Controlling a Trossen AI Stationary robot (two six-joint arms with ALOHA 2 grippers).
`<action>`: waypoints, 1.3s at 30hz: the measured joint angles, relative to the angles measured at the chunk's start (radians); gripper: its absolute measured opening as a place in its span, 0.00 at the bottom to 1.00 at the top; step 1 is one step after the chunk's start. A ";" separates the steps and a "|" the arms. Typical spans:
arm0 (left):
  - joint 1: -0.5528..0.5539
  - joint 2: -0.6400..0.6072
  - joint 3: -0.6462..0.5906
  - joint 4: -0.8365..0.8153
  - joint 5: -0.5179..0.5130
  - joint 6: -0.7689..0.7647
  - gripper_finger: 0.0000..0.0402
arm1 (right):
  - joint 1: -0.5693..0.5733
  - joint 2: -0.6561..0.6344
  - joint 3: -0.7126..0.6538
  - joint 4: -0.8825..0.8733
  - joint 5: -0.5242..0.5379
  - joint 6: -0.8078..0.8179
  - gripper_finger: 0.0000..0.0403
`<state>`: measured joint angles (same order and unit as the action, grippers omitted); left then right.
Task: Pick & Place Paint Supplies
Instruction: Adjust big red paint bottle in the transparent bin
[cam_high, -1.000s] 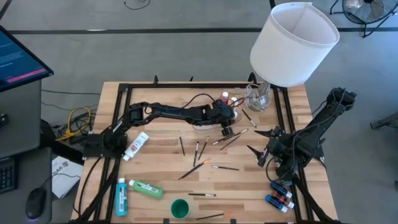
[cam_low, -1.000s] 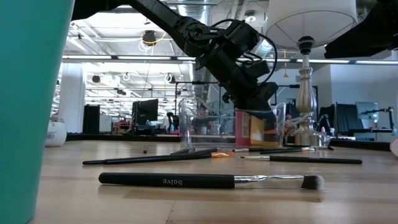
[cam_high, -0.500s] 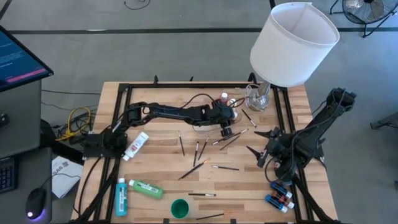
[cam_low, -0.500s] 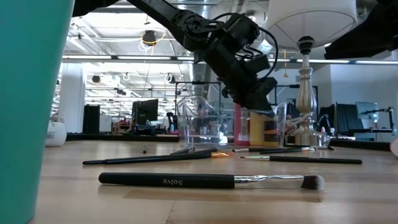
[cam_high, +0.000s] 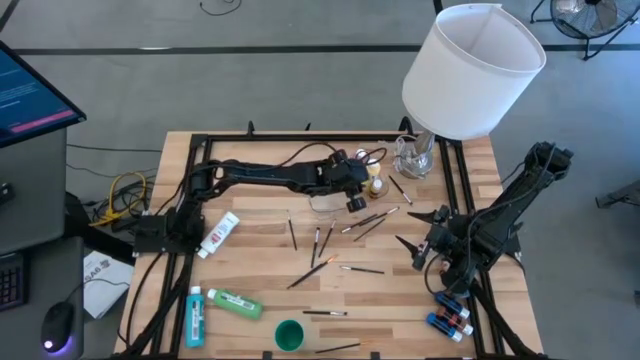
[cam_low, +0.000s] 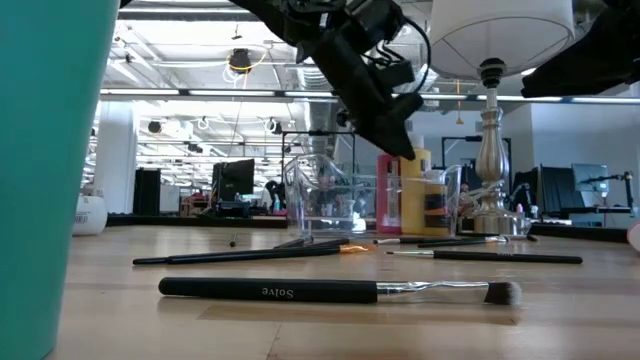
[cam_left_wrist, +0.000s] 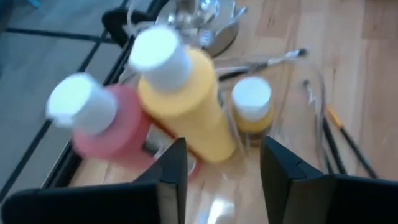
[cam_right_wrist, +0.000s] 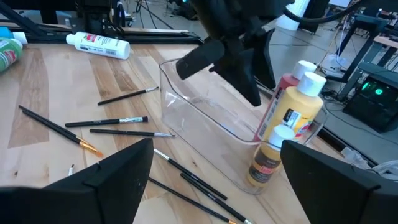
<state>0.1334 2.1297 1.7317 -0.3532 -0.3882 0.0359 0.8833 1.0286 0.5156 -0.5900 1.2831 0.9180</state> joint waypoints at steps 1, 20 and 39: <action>0.004 0.000 0.000 -0.019 0.000 -0.010 0.19 | 0.000 0.000 0.000 0.000 0.000 0.000 0.86; 0.145 0.006 -0.159 0.106 0.132 -0.036 0.00 | 0.000 0.000 0.000 0.007 -0.003 0.000 0.86; 0.169 0.019 -0.158 0.179 0.180 -0.012 0.00 | 0.000 0.000 0.000 0.011 -0.003 0.000 0.86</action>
<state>0.3024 2.1484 1.5738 -0.1738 -0.2085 0.0242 0.8833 1.0286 0.5159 -0.5789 1.2801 0.9180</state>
